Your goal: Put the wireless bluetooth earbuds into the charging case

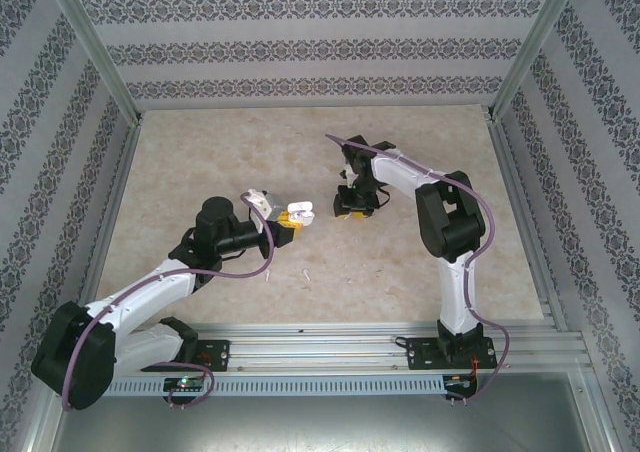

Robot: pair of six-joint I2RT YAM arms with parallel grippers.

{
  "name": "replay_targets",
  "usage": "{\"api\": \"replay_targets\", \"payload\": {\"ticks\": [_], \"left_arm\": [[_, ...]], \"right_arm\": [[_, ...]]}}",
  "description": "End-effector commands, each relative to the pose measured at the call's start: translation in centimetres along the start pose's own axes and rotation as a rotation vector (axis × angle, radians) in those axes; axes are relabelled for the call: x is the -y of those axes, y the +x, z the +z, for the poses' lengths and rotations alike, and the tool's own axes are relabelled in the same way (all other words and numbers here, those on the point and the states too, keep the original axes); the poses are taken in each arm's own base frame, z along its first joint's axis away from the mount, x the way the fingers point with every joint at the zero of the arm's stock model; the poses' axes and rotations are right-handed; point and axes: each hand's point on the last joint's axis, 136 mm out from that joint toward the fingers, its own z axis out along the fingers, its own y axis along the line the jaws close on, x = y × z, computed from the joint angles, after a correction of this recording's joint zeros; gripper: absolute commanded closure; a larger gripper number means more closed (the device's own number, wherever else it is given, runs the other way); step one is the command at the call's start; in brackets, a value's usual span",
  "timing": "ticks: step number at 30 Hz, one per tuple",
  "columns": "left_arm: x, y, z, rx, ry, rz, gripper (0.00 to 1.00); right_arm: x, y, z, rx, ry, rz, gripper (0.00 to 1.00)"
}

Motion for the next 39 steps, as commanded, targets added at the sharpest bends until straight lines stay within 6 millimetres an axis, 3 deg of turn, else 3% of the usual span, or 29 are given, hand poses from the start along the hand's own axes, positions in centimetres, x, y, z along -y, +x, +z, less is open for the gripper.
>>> {"api": "replay_targets", "payload": {"ticks": [1, 13, 30, 39], "left_arm": [[0.2, -0.9, -0.4, 0.032, 0.003, 0.012, 1.00], [0.3, -1.0, -0.5, 0.018, 0.007, 0.024, 1.00], [0.4, -0.6, -0.8, 0.007, 0.003, 0.033, 1.00], [0.6, -0.6, -1.0, 0.011, 0.005, 0.032, 1.00]], "right_arm": [[0.2, -0.6, -2.6, 0.052, 0.039, 0.055, 0.56], [-0.3, -1.4, -1.1, 0.089, 0.041, 0.178, 0.59], [-0.4, -1.6, 2.2, 0.034, 0.107, 0.166, 0.64], [-0.5, -1.5, 2.0, 0.039, 0.116, 0.134, 0.70]]}}
